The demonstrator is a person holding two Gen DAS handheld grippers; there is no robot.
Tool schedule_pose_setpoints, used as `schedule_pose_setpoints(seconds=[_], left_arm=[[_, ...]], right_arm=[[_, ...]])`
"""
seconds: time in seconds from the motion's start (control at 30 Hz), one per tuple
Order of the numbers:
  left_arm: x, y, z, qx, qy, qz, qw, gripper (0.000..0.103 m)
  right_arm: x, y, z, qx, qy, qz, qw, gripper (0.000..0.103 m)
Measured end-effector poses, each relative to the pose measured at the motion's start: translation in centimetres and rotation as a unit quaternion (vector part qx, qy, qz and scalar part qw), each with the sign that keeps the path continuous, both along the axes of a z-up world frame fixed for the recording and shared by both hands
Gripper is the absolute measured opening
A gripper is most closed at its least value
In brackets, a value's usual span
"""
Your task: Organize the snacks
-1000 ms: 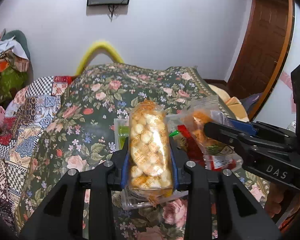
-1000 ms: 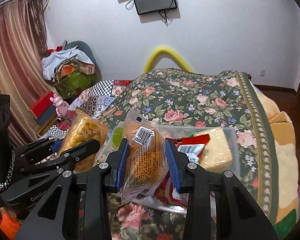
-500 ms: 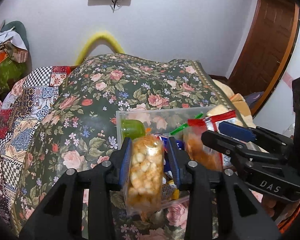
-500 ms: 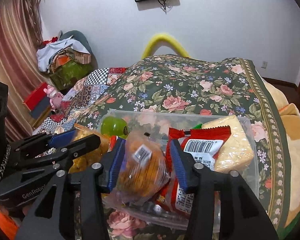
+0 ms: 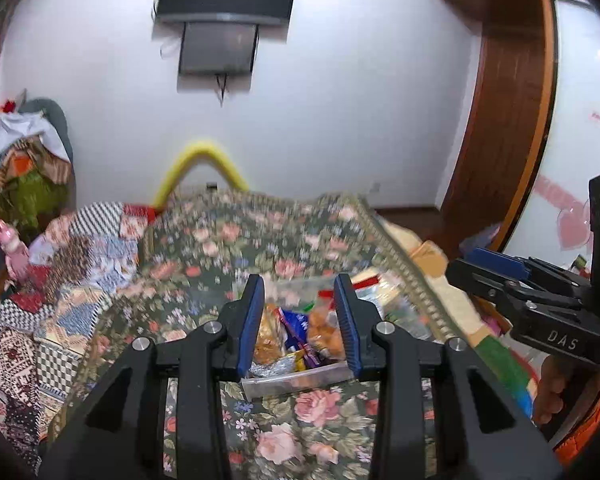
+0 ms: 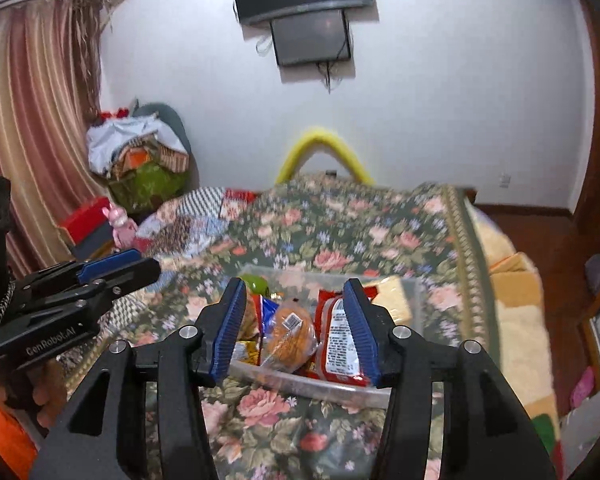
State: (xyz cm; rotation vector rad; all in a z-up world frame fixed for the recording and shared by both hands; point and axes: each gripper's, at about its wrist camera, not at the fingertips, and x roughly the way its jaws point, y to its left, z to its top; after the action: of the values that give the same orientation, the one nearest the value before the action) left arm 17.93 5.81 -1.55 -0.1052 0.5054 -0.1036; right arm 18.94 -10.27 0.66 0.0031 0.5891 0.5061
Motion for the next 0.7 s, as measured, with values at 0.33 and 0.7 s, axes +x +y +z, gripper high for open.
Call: schedule_pose_setpoints(seconds=[0.33,0.7], left_arm=[[-8.5,-2.6,4.1,0.015,-0.087,0.010,0.9961,0.069],[-11.7,-4.1,4.3,0.040,-0.113,0.010,0.9928,0.087]], right_arm=[[-8.4,-3.2,5.3,0.029,-0.092,-0.020,0.995,0.080],[-10.8,-3.2,5.3,0.021,-0.122,-0.039,0.992,0.103]])
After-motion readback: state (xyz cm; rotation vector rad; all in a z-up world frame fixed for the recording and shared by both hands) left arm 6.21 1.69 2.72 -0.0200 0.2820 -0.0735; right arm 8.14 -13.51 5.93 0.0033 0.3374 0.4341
